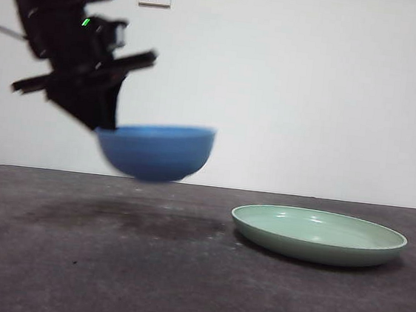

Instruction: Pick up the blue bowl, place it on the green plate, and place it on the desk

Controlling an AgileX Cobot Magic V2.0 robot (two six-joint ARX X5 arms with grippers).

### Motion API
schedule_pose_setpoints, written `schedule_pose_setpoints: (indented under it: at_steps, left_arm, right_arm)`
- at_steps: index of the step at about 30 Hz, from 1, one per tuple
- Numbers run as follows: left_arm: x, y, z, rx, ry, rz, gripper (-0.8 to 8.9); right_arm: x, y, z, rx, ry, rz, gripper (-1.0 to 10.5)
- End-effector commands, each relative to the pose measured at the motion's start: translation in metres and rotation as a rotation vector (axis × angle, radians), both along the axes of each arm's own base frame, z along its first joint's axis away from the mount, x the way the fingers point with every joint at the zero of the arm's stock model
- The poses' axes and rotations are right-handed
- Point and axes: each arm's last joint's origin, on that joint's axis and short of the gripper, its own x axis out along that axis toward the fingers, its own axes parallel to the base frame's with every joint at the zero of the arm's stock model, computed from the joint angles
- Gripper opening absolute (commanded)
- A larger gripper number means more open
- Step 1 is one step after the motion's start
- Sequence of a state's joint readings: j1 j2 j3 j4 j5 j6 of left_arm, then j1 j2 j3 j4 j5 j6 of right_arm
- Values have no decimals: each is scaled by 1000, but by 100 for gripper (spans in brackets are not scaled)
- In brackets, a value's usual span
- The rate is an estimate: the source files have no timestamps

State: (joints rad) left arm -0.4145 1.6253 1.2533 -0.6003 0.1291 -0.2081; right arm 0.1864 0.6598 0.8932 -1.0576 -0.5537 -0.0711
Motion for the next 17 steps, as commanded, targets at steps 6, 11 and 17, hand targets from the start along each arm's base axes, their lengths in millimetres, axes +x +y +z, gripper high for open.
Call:
schedule_pose_setpoints:
  at_steps: [6, 11, 17]
  left_arm:
    - [-4, -42, 28, -92, -104, -77, 11]
    - [2, -65, 24, -108, -95, -103, 12]
    - [20, -103, 9, -108, -66, -142, 12]
  right_arm:
    - [1, 0, 5, -5, -7, -41, 417]
    - [1, 0, 5, 1, 1, -50, 417]
    - [1, 0, 5, 9, 12, -61, 417]
